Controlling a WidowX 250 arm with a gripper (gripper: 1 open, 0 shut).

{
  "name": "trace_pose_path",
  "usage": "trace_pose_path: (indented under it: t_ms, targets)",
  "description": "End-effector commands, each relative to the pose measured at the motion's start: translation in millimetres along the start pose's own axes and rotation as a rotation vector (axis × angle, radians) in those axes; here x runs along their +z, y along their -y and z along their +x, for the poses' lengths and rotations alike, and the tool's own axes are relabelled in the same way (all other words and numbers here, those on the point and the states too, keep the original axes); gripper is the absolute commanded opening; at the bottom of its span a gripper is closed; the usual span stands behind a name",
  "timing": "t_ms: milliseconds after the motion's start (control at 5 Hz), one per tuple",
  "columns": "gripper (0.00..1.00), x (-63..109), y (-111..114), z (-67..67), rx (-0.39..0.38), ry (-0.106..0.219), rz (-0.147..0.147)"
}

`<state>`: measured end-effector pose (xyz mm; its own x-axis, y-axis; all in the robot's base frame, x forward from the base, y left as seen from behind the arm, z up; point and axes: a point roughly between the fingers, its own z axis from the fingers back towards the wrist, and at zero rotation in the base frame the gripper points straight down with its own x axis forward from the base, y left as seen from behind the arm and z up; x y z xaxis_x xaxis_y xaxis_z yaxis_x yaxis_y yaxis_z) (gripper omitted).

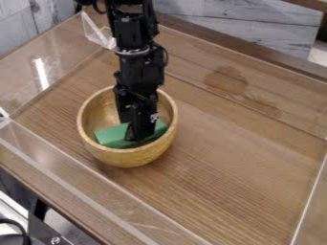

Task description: Remove the green block from inside the brown bowl and put it on the table

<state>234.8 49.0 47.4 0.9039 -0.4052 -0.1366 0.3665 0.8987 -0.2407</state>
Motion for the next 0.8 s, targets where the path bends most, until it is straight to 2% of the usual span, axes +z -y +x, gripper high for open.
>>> trace_pose_path:
  t_ms: [0,600]
  targets:
    - [0.0,21.2,-3.4,4.2,0.014,0.053,0.029]
    - [0.0,42.2,4.2,2.5,0.047,0.057,0.004]
